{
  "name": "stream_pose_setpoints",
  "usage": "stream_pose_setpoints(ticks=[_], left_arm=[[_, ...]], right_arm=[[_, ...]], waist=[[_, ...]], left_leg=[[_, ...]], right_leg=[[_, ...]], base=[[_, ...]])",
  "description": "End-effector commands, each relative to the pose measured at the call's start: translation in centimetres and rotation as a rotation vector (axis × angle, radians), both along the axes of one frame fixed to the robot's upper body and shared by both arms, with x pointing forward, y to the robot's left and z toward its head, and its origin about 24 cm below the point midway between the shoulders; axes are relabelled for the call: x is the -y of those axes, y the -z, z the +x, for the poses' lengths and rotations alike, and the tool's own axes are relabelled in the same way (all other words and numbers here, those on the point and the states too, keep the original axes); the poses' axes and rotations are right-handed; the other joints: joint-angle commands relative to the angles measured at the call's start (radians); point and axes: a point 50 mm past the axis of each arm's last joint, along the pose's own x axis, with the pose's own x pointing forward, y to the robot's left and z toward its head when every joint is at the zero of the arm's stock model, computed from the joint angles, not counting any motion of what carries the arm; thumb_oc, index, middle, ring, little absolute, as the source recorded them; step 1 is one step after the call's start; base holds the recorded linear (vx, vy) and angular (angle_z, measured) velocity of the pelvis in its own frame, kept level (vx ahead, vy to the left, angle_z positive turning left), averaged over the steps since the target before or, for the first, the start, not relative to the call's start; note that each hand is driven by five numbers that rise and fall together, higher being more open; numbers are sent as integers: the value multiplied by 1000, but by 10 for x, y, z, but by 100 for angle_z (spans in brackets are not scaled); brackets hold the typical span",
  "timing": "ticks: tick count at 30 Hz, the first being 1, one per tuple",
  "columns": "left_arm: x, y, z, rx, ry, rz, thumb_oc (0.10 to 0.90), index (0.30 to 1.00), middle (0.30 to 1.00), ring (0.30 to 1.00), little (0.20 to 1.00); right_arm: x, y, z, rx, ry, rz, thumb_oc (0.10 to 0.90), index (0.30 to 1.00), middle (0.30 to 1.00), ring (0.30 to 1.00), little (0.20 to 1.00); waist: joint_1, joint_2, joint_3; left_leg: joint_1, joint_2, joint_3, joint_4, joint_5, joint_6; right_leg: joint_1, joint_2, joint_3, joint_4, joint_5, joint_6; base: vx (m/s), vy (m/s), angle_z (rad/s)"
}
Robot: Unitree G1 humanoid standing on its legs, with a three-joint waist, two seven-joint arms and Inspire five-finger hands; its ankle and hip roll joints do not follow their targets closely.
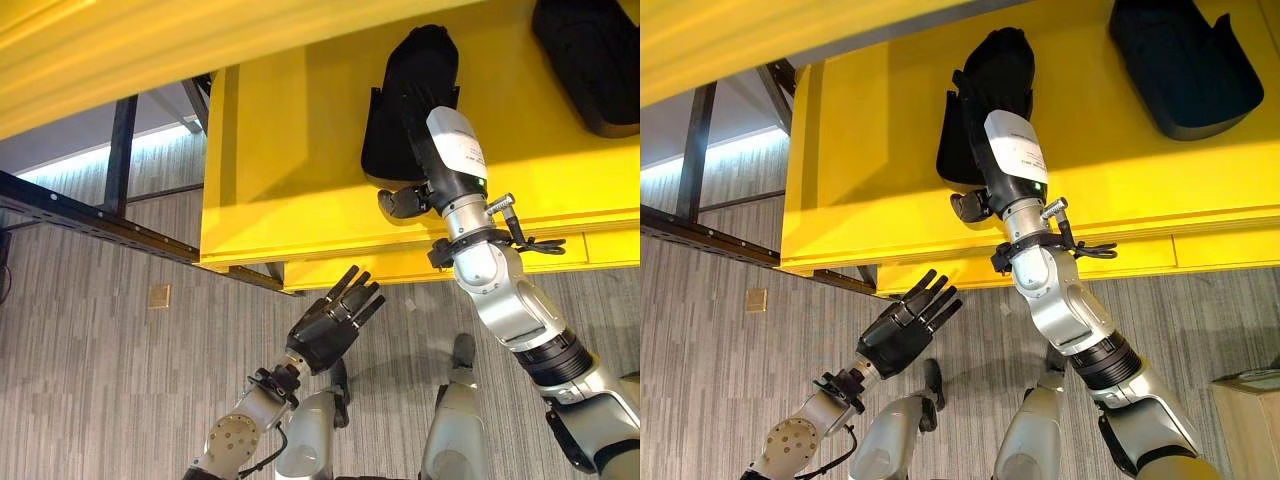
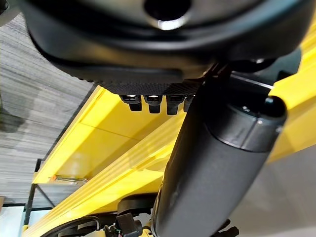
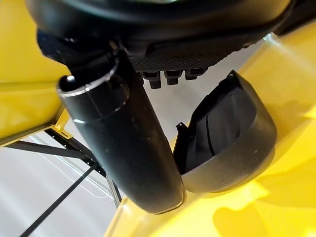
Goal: Move parts from the plastic box to the shelf.
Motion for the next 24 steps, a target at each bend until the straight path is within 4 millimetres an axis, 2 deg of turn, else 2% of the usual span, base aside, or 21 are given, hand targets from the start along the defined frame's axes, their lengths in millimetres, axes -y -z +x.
stream_pose_setpoints(ticks=[1,8,24], left_arm=[[10,-39,-4,179,26,-137,900,1000,1000,1000,1000],[10,-41,-6,193,50,-139,900,1000,1000,1000,1000],[10,-42,-8,185,77,-127,900,1000,1000,1000,1000]], right_arm=[[-35,-81,-33,427,-155,11,900,1000,1000,1000,1000],[-32,-84,-30,454,-93,-24,900,1000,1000,1000,1000],[-18,-91,-27,460,-3,-52,900,1000,1000,1000,1000]], waist=[[20,23,-15],[25,34,-5],[21,26,-3]], left_leg=[[-34,-34,-22,71,-53,56],[-56,-42,-21,81,-54,58],[-63,-35,-21,90,-59,56]], right_leg=[[20,-13,9,202,-205,-23],[-3,-12,10,215,-206,-31],[-18,-3,12,236,-218,-32]], base=[[-19,33,0],[-5,1,0],[-1,-9,0]])
